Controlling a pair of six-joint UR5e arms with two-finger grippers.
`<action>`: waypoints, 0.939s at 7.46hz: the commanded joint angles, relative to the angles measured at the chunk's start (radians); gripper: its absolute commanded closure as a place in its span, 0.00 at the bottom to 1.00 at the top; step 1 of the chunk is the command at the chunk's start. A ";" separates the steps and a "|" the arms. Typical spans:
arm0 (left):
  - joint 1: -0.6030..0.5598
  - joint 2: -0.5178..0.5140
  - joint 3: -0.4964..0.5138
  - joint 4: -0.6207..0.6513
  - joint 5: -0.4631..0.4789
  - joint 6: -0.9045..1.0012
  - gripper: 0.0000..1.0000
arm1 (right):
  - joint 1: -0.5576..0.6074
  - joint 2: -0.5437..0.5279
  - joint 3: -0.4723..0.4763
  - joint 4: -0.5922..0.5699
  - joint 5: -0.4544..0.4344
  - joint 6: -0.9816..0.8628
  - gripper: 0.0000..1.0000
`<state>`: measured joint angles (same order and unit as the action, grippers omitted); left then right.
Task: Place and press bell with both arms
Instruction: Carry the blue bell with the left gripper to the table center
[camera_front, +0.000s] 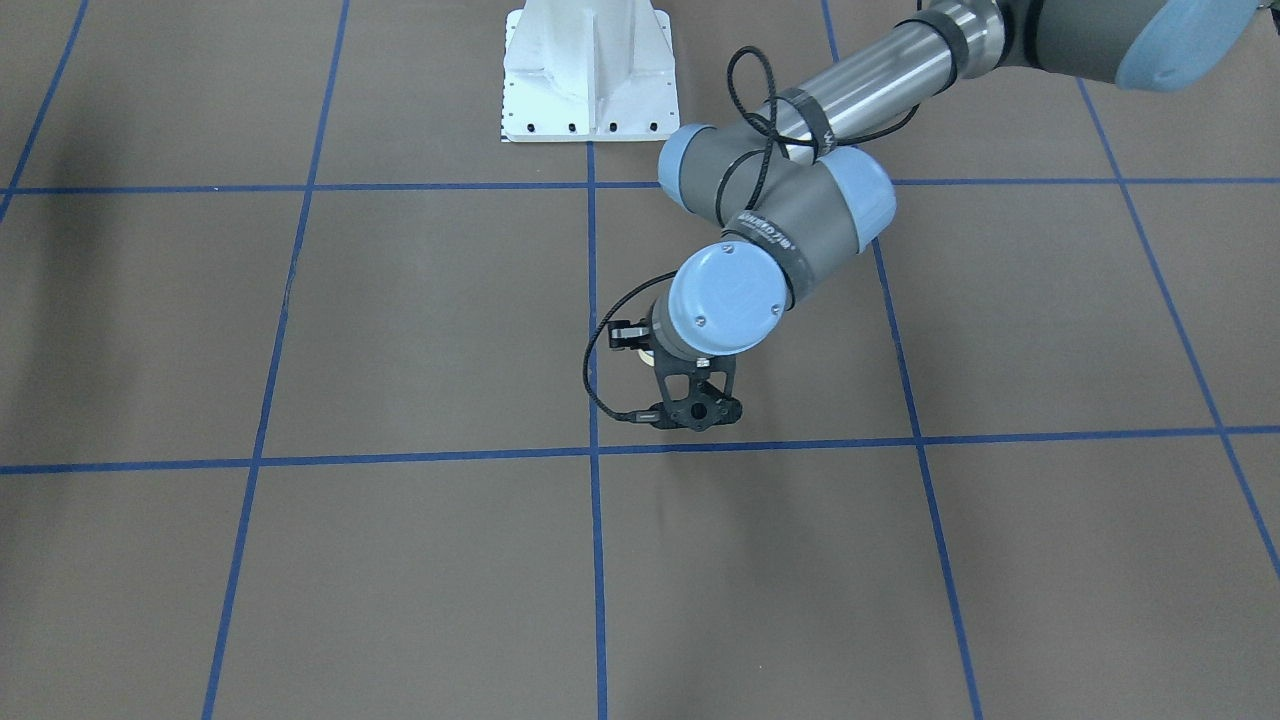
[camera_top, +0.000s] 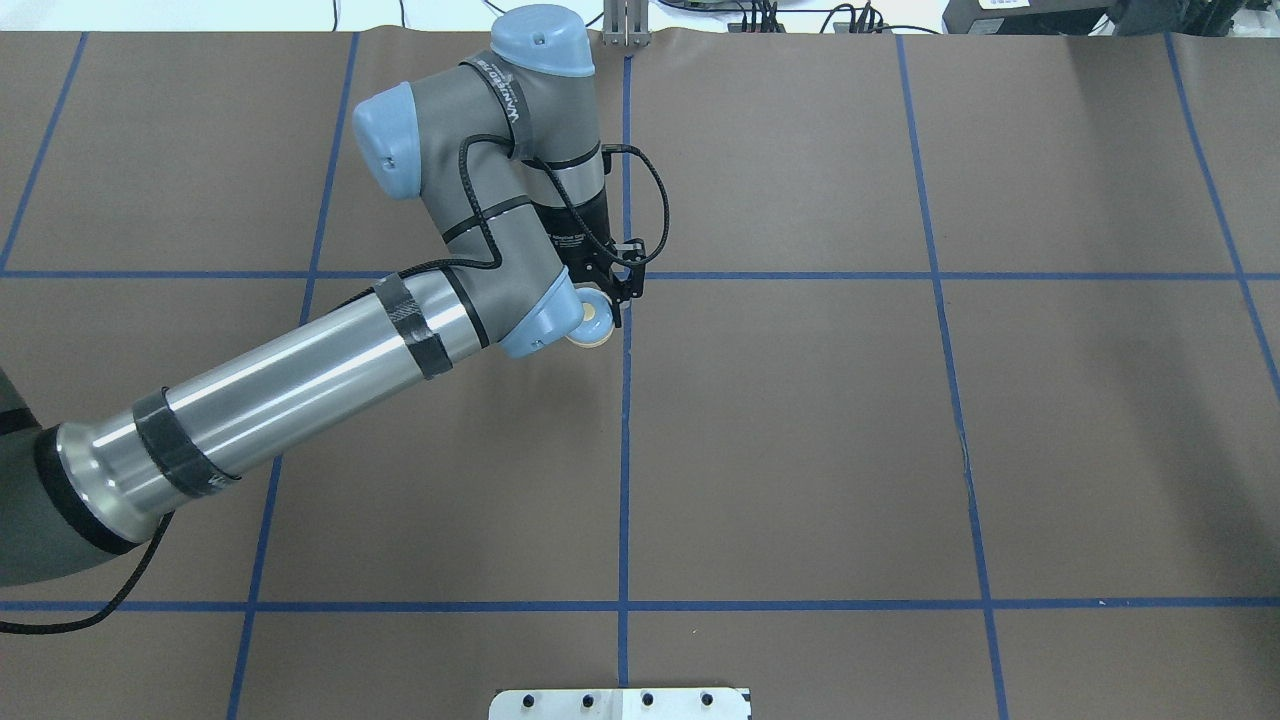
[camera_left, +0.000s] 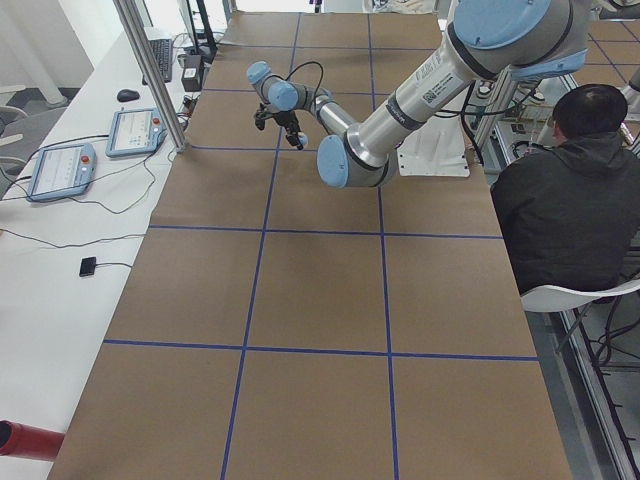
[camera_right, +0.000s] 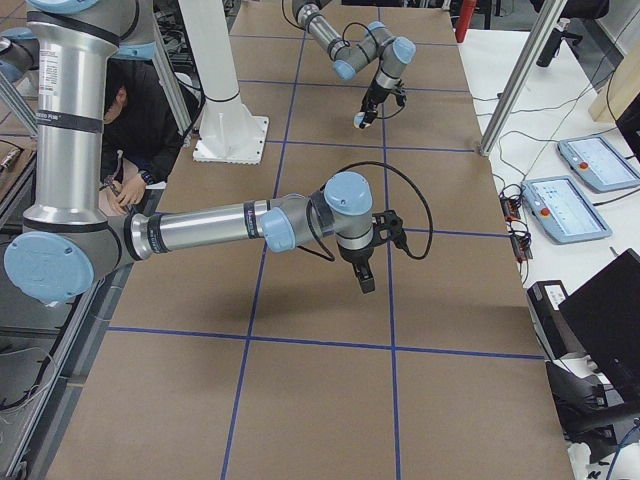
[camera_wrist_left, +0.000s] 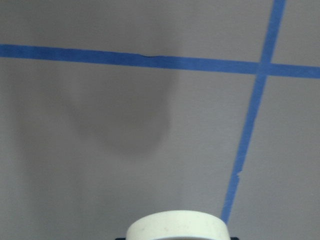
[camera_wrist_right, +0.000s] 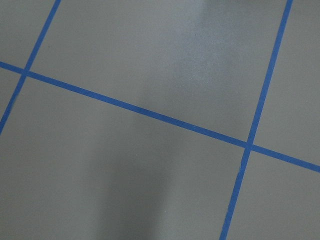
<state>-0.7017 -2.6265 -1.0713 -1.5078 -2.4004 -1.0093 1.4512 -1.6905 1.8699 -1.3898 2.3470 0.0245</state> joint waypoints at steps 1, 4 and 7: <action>0.025 -0.024 0.083 -0.127 0.007 -0.069 0.93 | 0.000 0.000 0.000 0.000 0.000 0.000 0.00; 0.054 -0.030 0.086 -0.129 0.024 -0.069 0.71 | 0.000 0.000 0.000 0.000 0.000 0.000 0.00; 0.071 -0.030 0.088 -0.130 0.089 -0.068 0.48 | 0.000 0.000 0.000 0.000 0.000 0.000 0.00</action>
<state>-0.6334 -2.6577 -0.9845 -1.6380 -2.3236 -1.0780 1.4512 -1.6905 1.8699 -1.3898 2.3470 0.0245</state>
